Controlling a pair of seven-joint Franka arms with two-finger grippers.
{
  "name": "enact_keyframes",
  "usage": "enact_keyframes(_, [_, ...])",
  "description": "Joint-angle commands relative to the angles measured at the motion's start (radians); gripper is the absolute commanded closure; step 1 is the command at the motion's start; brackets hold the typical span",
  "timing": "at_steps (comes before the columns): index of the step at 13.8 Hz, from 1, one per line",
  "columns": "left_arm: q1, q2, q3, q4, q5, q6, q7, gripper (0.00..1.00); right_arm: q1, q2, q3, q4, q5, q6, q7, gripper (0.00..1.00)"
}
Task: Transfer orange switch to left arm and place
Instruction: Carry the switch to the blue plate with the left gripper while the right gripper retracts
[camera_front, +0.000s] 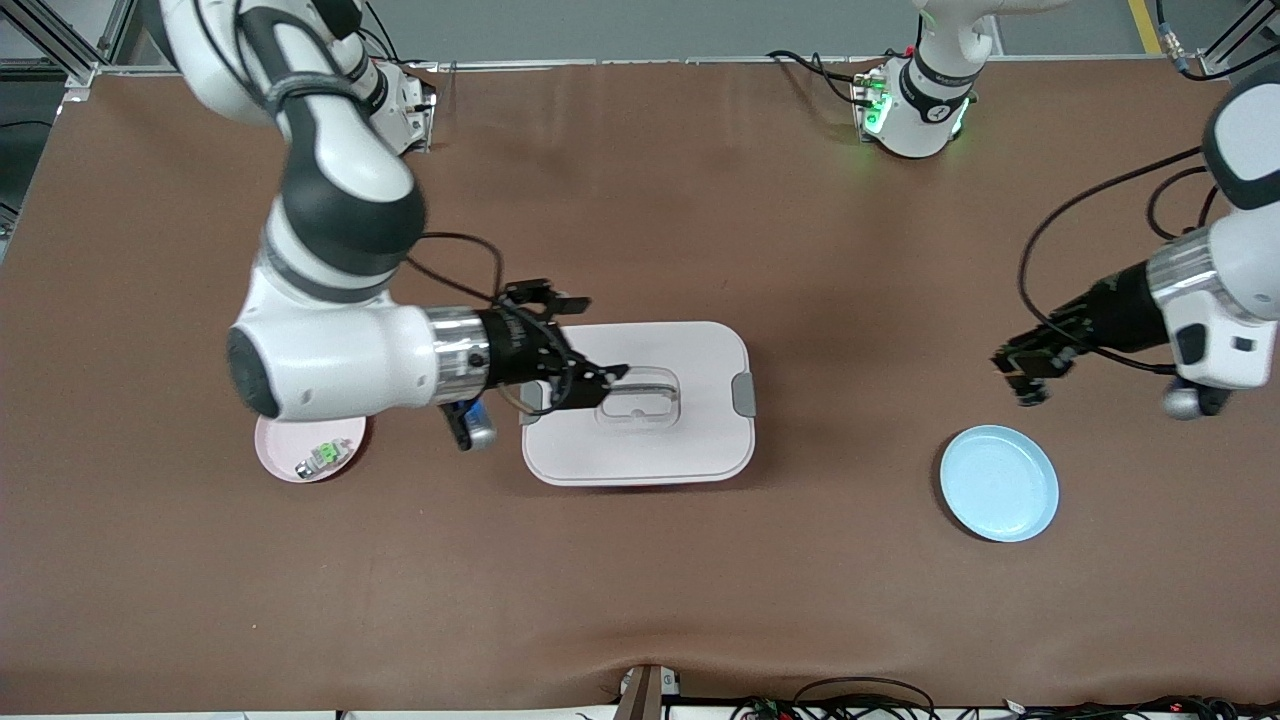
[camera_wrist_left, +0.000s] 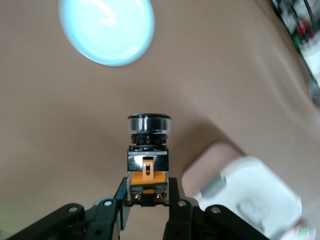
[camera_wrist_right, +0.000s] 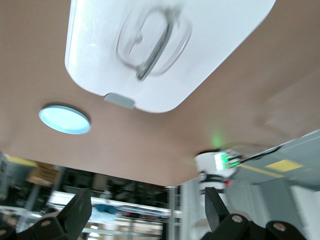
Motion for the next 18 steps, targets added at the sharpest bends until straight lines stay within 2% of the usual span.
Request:
enact_keyframes(1, [0.010, 0.006, -0.009, 0.022, 0.188, -0.009, -0.243, 1.00, -0.080, -0.015, 0.005, -0.006, -0.034, -0.115, -0.207, 0.00])
enact_keyframes(2, [0.010, 0.023, -0.010, 0.022, 0.256, -0.006, -0.311, 1.00, -0.098, -0.023, 0.005, -0.006, -0.078, -0.170, -0.296, 0.00])
enact_keyframes(4, [0.021, 0.060, -0.004, 0.022, 0.299, 0.030, -0.388, 1.00, -0.146, -0.068, 0.004, -0.009, -0.188, -0.243, -0.515, 0.00])
enact_keyframes(7, [0.041, 0.133, -0.001, 0.021, 0.341, 0.127, -0.502, 1.00, -0.164, -0.111, 0.005, -0.010, -0.428, -0.289, -0.819, 0.00])
enact_keyframes(12, [0.067, 0.265, -0.002, 0.021, 0.345, 0.274, -0.594, 1.00, -0.252, -0.130, 0.002, -0.010, -0.632, -0.266, -1.261, 0.00])
enact_keyframes(13, [0.069, 0.282, -0.002, 0.021, 0.342, 0.293, -0.608, 1.00, -0.269, -0.130, -0.001, -0.010, -0.663, -0.236, -1.269, 0.00])
enact_keyframes(15, [0.064, 0.328, -0.002, 0.021, 0.342, 0.331, -0.632, 1.00, -0.270, -0.151, -0.005, -0.010, -0.800, -0.168, -1.280, 0.00])
enact_keyframes(16, [0.059, 0.350, -0.002, 0.021, 0.344, 0.357, -0.649, 1.00, -0.270, -0.161, -0.005, -0.010, -0.842, -0.139, -1.286, 0.00])
enact_keyframes(18, [0.046, 0.396, -0.002, 0.021, 0.348, 0.406, -0.686, 1.00, -0.282, -0.174, -0.007, -0.010, -0.858, -0.130, -1.283, 0.00])
